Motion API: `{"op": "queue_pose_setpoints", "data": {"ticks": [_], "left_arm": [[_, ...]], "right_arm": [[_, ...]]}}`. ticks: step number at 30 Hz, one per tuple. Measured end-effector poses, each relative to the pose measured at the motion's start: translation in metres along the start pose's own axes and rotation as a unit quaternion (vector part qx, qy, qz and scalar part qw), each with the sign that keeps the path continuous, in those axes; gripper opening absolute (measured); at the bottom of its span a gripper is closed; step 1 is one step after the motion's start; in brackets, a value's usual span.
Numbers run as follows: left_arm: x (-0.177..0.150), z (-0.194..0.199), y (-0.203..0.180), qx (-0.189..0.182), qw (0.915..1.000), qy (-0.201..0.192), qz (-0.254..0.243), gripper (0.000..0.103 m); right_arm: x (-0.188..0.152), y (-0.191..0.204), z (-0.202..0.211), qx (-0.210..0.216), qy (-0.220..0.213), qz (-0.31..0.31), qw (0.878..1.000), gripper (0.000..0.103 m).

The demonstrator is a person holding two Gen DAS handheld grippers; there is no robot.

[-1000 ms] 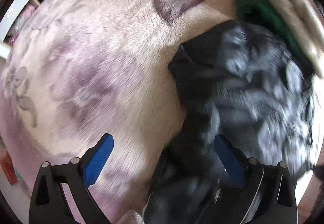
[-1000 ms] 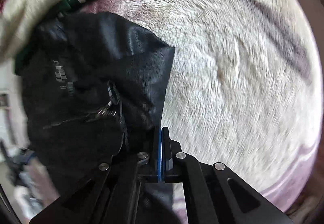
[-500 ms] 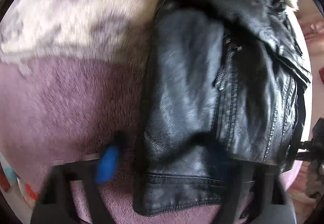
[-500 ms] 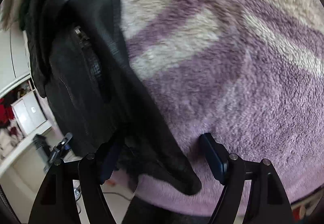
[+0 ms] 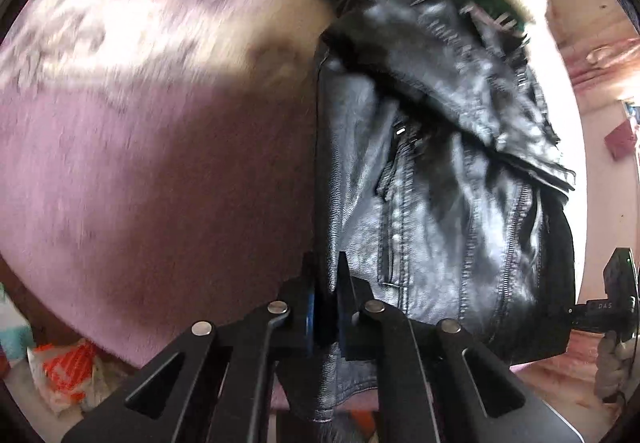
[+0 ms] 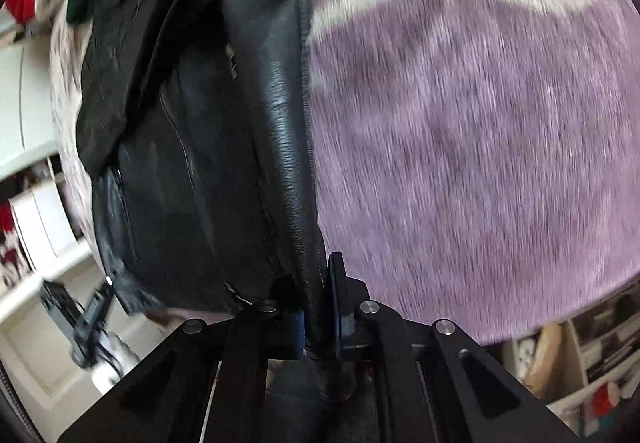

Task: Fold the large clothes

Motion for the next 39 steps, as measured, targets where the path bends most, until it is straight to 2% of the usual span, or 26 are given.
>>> {"op": "queue_pose_setpoints", "data": {"ticks": [2,3,4,5,6,7,8,9,10,11,13,17,19,20,21,22,24,25,27,30,31,34,39], "left_arm": [[0.002,-0.004,0.011,0.010,0.9996,0.020,0.018,0.015],[0.010,-0.005,0.008,0.018,0.9993,0.021,0.024,0.017],[0.012,0.002,0.013,0.031,0.9990,0.017,0.026,0.021],[0.019,0.009,0.017,0.049,0.9985,0.006,0.022,0.028],[0.017,0.017,0.024,0.065,0.9977,-0.001,0.017,0.035],[0.017,0.024,0.027,0.083,0.9965,-0.004,0.010,0.062],[0.020,0.035,0.031,0.105,0.9944,-0.012,0.003,0.085],[0.020,0.047,0.035,0.117,0.9929,-0.020,-0.001,0.088],[0.029,0.055,0.029,0.133,0.9906,-0.032,-0.005,0.088],[0.032,0.057,0.024,0.139,0.9895,-0.040,-0.006,0.088],[0.044,0.056,0.000,0.152,0.9868,-0.055,-0.011,0.088],[0.061,0.039,-0.058,0.160,0.9841,-0.074,-0.022,0.088],[0.063,0.026,-0.085,0.163,0.9825,-0.082,-0.038,0.088],[0.070,0.010,-0.102,0.173,0.9803,-0.082,-0.048,0.088],[0.077,-0.009,-0.116,0.180,0.9791,-0.076,-0.054,0.088],[0.080,-0.019,-0.120,0.186,0.9784,-0.072,-0.056,0.088],[0.086,-0.053,-0.130,0.187,0.9803,-0.042,-0.048,0.088],[0.086,-0.070,-0.128,0.192,0.9807,-0.022,-0.031,0.088],[0.084,-0.094,-0.122,0.179,0.9836,0.009,0.015,0.088],[0.083,-0.102,-0.111,0.179,0.9822,0.012,0.056,0.090],[0.083,-0.102,-0.110,0.179,0.9820,0.010,0.058,0.091],[0.082,-0.103,-0.106,0.191,0.9804,0.000,0.048,0.094],[0.079,-0.080,-0.120,0.221,0.9745,-0.022,0.029,0.094]], "right_arm": [[-0.011,-0.019,0.002,0.003,0.025,-0.030,0.999,0.012],[-0.013,-0.020,0.002,0.003,0.034,-0.041,0.999,0.019],[-0.016,-0.022,0.007,-0.002,0.039,-0.046,0.998,0.020],[-0.015,-0.022,0.016,-0.005,0.037,-0.047,0.998,0.021],[-0.010,-0.022,0.028,-0.011,0.027,-0.045,0.999,0.026],[-0.003,-0.026,0.039,-0.013,0.018,-0.042,0.999,0.033],[0.003,-0.028,0.052,-0.014,0.008,-0.036,0.999,0.047],[0.012,-0.025,0.063,-0.015,-0.005,-0.030,0.999,0.058],[0.023,-0.022,0.076,-0.017,-0.023,-0.023,0.999,0.062],[0.062,-0.032,0.063,-0.016,-0.036,-0.015,0.999,0.064],[0.089,-0.021,0.068,-0.015,-0.060,0.009,0.998,0.064],[0.133,-0.004,0.036,-0.013,-0.052,0.064,0.997,0.064],[0.154,-0.011,0.005,-0.036,-0.037,0.122,0.991,0.064],[0.164,-0.016,-0.006,-0.069,-0.043,0.161,0.984,0.063],[0.169,-0.023,-0.005,-0.092,-0.054,0.173,0.979,0.059],[0.175,-0.034,-0.003,-0.102,-0.068,0.163,0.979,0.056],[0.181,-0.074,0.009,-0.070,-0.068,0.078,0.992,0.055],[0.182,-0.089,0.013,-0.052,-0.061,0.041,0.996,0.055],[0.184,-0.109,0.018,-0.043,-0.045,0.009,0.998,0.055],[0.188,-0.112,0.020,-0.025,-0.011,0.023,0.999,0.055],[0.191,-0.111,0.026,-0.024,-0.005,0.048,0.999,0.055],[0.198,-0.105,0.017,-0.034,0.000,0.108,0.994,0.056],[0.207,-0.103,0.023,-0.012,0.039,0.100,0.994,0.058]]}}
Point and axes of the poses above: each gripper's, at about its wrist camera, not at the fingertips, and z roughly against the way its jaws point, y to its left, x to its top, the point moved 8 cm from there along -z, roughly the way its jaws point, and after that the axes turned 14 degrees about -y, right-handed, at the moved point
